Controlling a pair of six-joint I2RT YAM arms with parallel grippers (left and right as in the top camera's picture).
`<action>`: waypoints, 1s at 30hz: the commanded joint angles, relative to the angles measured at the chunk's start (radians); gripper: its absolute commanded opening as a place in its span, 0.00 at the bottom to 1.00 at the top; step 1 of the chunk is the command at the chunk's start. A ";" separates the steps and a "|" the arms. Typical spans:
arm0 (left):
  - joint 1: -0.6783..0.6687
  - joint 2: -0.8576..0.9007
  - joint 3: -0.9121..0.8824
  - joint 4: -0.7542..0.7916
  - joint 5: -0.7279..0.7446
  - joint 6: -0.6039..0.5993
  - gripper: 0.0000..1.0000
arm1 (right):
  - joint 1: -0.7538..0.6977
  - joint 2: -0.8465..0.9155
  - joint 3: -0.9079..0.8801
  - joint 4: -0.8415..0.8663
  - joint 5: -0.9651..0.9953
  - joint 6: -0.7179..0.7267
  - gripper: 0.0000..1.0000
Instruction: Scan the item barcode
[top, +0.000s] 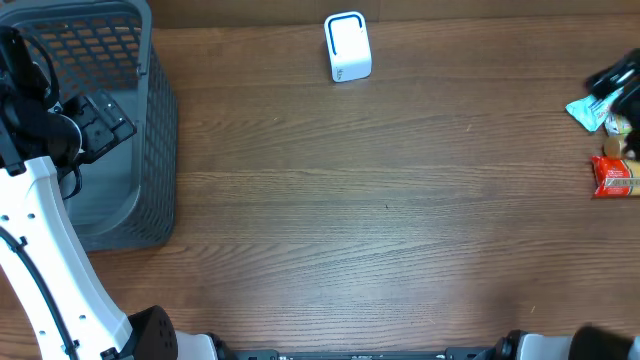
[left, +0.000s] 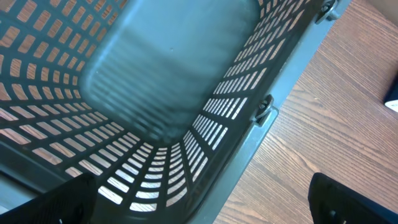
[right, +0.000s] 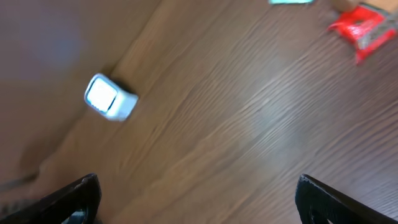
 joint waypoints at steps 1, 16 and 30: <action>-0.002 0.003 0.006 -0.001 -0.012 0.019 1.00 | 0.130 -0.086 -0.010 -0.008 0.074 -0.018 1.00; -0.002 0.003 0.006 -0.001 -0.012 0.019 1.00 | 0.412 -0.504 -0.540 -0.008 0.115 0.019 1.00; -0.002 0.003 0.006 -0.001 -0.012 0.019 1.00 | 0.412 -0.485 -0.585 -0.006 0.090 -0.001 1.00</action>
